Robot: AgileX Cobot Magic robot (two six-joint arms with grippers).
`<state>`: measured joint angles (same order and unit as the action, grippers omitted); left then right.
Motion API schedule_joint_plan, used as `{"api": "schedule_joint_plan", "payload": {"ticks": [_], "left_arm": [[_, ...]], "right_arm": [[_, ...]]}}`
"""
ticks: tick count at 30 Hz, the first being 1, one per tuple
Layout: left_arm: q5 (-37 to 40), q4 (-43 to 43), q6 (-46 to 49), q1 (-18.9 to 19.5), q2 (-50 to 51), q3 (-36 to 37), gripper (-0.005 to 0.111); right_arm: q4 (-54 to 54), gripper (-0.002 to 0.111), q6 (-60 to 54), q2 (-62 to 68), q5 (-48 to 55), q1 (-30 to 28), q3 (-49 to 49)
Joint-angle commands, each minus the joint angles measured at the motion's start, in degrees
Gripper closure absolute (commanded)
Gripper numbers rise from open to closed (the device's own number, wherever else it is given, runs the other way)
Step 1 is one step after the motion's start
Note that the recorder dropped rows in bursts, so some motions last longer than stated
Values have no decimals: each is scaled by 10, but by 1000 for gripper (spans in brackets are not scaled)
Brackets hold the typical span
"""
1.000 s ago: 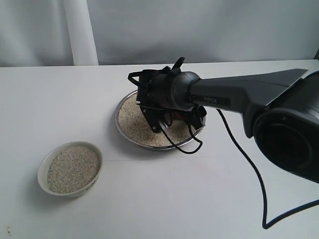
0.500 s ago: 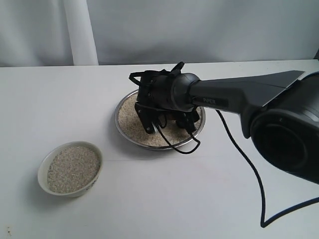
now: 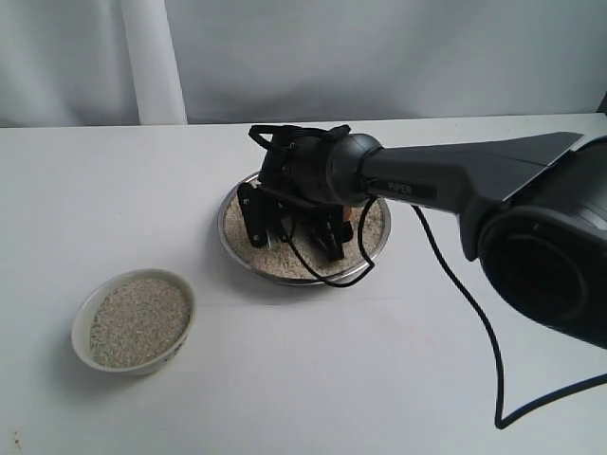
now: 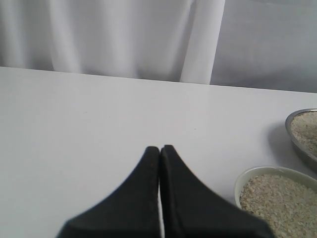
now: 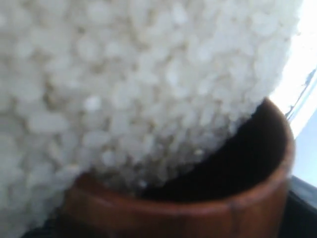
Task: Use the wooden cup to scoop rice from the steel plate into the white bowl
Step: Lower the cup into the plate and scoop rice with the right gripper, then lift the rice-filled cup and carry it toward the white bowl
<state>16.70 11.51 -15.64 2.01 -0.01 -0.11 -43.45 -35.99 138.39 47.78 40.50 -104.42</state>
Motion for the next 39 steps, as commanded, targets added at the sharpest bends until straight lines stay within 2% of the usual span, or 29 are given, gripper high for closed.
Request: {"api": "schedule_joint_plan", "payload": {"ticks": [1,6,24,27,33,39], "left_arm": [[-4,-3,-2,-3,0,1,107],[-4,-3,-2,-3,0,1,107],[-4,-3,-2,-3,0,1,107],[-4,-3,-2,-3,0,1,107],[-4,-3,-2,-3,0,1,107],[-4,-3,-2,-3,0,1,107]], "right_arm": [[111,108,43,31,-32,-18,13],[214,108,43,31,-52,-54,13],[377,108,-2,28,-116,-88,28],[391,108,-12,5,-177,-96,88],[426,108,-12,-65,-379,-120,232],[479,108,-12,-104,-448,-126,274]]}}
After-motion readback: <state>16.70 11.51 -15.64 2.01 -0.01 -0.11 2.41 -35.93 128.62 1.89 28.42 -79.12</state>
